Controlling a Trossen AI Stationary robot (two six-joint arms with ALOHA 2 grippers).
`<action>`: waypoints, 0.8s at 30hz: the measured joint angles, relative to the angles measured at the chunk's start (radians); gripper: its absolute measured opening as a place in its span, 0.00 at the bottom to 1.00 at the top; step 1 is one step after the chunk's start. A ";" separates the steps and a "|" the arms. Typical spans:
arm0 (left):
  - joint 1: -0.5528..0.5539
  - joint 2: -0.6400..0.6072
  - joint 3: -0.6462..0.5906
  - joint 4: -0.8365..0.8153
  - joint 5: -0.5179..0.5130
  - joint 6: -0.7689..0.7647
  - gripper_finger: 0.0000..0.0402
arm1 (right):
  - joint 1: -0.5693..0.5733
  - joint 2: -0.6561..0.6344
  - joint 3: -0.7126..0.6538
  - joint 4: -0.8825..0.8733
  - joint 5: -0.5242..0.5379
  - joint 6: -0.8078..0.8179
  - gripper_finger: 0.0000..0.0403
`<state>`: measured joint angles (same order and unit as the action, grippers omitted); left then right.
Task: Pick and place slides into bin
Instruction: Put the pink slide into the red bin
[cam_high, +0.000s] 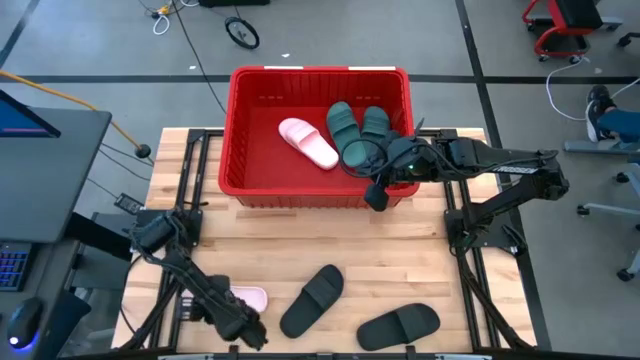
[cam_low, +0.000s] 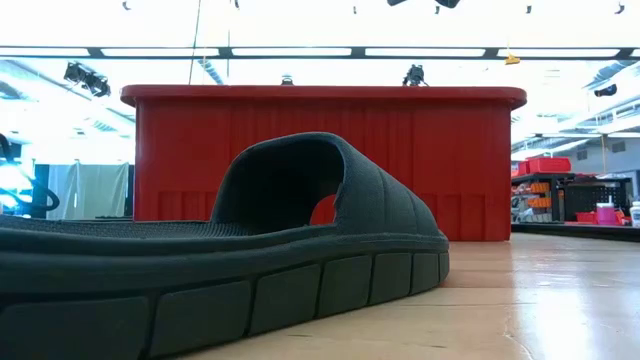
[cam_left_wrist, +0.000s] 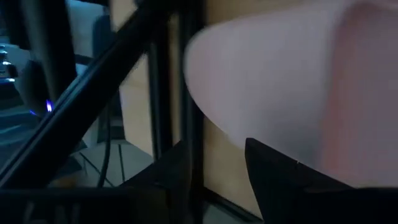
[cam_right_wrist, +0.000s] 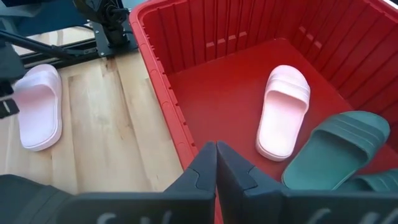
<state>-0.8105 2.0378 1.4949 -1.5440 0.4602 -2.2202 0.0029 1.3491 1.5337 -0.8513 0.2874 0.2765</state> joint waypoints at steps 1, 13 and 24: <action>0.012 -0.009 -0.001 0.005 0.000 0.019 0.39 | 0.000 0.000 0.000 0.000 0.000 0.007 0.01; 0.094 -0.056 0.053 0.071 -0.155 -0.046 0.37 | 0.000 0.000 0.000 0.002 0.000 0.011 0.01; 0.077 -0.054 -0.084 0.083 -0.143 -0.045 0.37 | 0.000 0.000 0.000 0.002 0.000 0.011 0.02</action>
<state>-0.7334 1.9839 1.4108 -1.4611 0.3172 -2.2654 0.0029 1.3491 1.5337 -0.8497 0.2874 0.2871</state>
